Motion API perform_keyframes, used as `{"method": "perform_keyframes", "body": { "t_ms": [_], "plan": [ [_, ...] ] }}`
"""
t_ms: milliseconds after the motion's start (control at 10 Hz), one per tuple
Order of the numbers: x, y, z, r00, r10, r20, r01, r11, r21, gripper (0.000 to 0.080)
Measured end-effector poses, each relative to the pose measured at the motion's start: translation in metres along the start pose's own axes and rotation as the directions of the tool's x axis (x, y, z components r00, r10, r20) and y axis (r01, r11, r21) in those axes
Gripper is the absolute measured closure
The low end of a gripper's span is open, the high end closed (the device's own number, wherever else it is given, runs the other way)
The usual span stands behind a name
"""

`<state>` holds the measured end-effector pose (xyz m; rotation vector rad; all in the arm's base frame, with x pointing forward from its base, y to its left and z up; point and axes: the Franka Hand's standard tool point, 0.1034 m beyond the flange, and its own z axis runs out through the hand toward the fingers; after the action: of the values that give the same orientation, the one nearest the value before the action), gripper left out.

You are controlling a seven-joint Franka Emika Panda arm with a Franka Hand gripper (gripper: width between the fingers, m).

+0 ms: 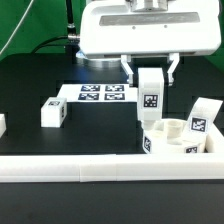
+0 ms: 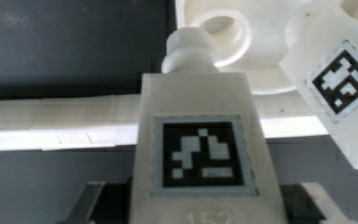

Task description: Assemble stool

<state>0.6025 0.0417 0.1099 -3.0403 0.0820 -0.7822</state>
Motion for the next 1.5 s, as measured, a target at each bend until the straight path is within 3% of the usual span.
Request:
{"method": "perform_keyframes", "body": {
  "t_ms": [100, 300, 400, 1500],
  "plan": [
    [-0.001, 0.000, 0.001, 1.000, 0.000, 0.002, 0.000, 1.000, 0.000, 0.0462],
    [0.005, 0.000, -0.001, 0.992, -0.011, -0.123, 0.009, 1.000, -0.013, 0.0462],
    [-0.001, -0.002, 0.003, 0.996, -0.011, -0.086, 0.010, 1.000, -0.008, 0.0462],
    [-0.013, -0.017, 0.010, 0.997, -0.017, -0.069, 0.018, 1.000, 0.005, 0.0462]
  ]
}}
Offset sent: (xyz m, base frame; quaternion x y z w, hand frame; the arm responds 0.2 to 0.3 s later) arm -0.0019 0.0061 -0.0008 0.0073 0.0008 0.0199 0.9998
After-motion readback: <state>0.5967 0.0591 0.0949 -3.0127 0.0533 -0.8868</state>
